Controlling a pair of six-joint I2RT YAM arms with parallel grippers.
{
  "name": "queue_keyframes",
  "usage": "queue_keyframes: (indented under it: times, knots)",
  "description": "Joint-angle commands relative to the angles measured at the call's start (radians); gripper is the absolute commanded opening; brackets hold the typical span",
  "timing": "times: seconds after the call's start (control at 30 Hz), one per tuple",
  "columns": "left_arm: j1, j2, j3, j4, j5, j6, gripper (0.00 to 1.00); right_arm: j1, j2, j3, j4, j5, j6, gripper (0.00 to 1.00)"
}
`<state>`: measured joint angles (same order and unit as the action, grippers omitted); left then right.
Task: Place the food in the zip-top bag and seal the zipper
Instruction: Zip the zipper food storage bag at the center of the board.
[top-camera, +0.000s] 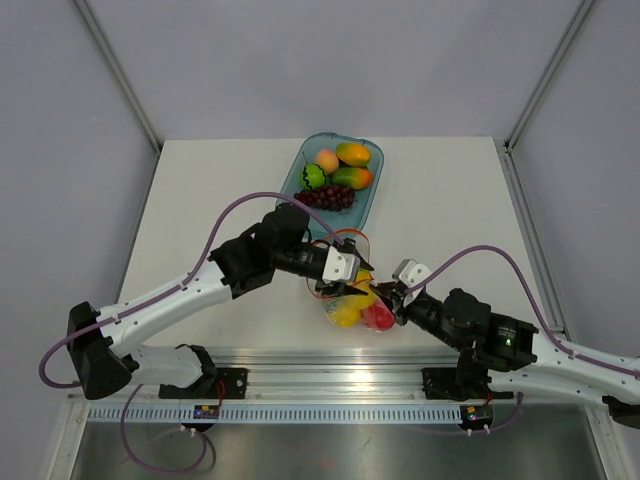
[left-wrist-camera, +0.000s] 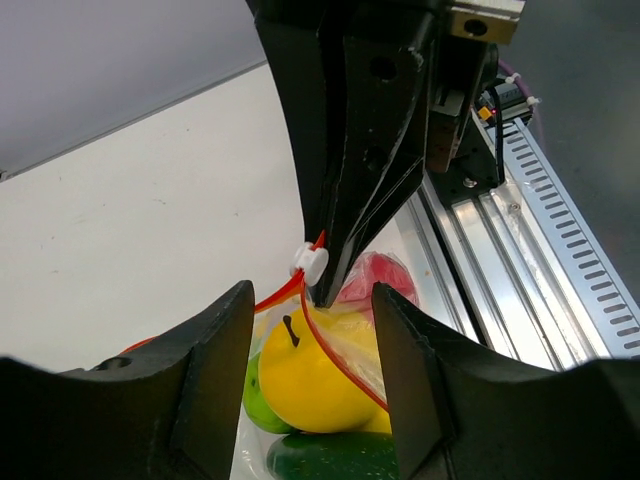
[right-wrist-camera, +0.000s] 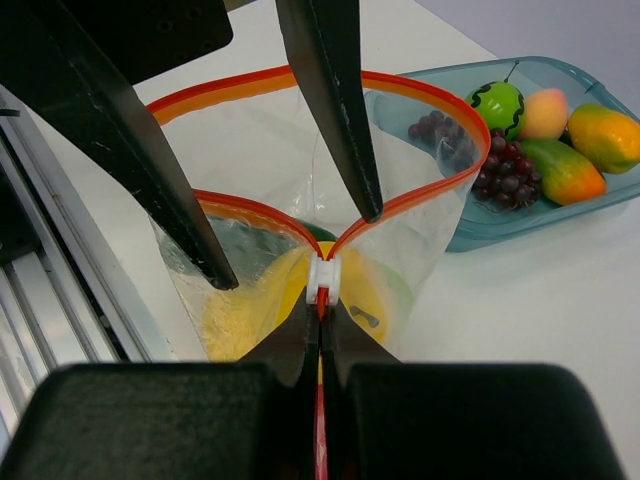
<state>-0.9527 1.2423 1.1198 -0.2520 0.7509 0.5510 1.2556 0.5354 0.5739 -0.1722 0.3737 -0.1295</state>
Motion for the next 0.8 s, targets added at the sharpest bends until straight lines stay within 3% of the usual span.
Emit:
queue_keyframes:
  times: [0.0,0.53,0.77]
  knots:
    - [-0.009,0.014,0.055,0.046,0.065,0.020,0.51,-0.004,0.012,0.033,0.005,-0.013,0.008,0.00]
    - [-0.026,0.106,0.130,-0.065,0.090,0.026,0.45,-0.004,0.017,0.040,0.002,-0.016,0.007,0.00]
    - [-0.026,0.132,0.169,-0.127,0.096,0.047,0.32,-0.004,0.009,0.043,-0.009,-0.010,0.007,0.00]
